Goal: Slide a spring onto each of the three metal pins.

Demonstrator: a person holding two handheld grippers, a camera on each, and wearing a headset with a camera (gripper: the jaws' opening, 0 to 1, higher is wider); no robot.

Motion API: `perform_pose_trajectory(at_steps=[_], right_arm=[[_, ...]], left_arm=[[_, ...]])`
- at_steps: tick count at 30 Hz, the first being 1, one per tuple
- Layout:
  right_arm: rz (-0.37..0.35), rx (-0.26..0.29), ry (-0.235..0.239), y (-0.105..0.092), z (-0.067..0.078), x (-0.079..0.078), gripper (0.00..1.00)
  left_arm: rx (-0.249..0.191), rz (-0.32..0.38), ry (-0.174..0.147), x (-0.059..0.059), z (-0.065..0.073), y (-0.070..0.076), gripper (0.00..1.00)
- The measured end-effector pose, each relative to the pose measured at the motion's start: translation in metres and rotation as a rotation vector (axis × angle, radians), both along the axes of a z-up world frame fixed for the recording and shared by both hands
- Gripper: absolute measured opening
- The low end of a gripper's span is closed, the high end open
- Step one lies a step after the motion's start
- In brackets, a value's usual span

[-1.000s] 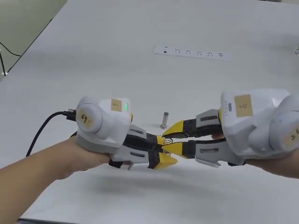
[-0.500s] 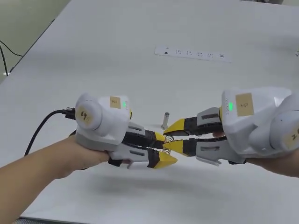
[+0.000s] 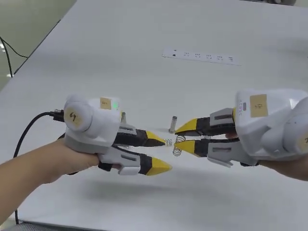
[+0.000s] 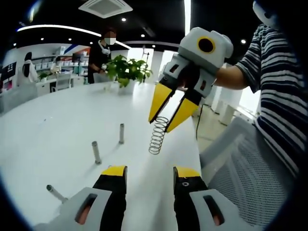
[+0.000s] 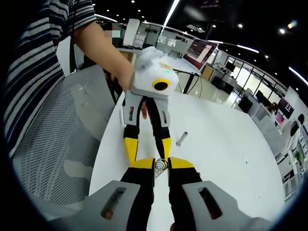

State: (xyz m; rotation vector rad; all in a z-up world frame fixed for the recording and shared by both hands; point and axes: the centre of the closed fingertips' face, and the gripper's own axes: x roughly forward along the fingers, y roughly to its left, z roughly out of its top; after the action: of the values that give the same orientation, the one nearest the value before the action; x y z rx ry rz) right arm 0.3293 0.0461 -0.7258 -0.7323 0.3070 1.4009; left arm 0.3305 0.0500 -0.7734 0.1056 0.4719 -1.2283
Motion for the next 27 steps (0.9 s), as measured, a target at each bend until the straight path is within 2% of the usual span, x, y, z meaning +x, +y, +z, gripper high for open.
perform_pose_trajectory(at_steps=[10, 19, 25, 27], right_arm=[[-0.042, -0.002, -0.015, -0.012, -0.003, 0.009, 0.07], [-0.088, -0.006, -0.026, -0.026, -0.003, 0.021, 0.07], [-0.112, -0.015, -0.035, -0.033, -0.003, 0.027, 0.07], [-0.117, -0.015, -0.03, -0.035, -0.004, 0.028, 0.07]], left_arm=[[0.009, 0.08, 0.025, -0.001, -0.005, 0.035, 0.56], [0.013, 0.198, 0.042, 0.006, -0.008, 0.074, 0.78], [0.002, 0.261, 0.038, 0.013, -0.006, 0.092, 0.95], [0.002, 0.278, 0.024, 0.014, -0.006, 0.096, 0.98]])
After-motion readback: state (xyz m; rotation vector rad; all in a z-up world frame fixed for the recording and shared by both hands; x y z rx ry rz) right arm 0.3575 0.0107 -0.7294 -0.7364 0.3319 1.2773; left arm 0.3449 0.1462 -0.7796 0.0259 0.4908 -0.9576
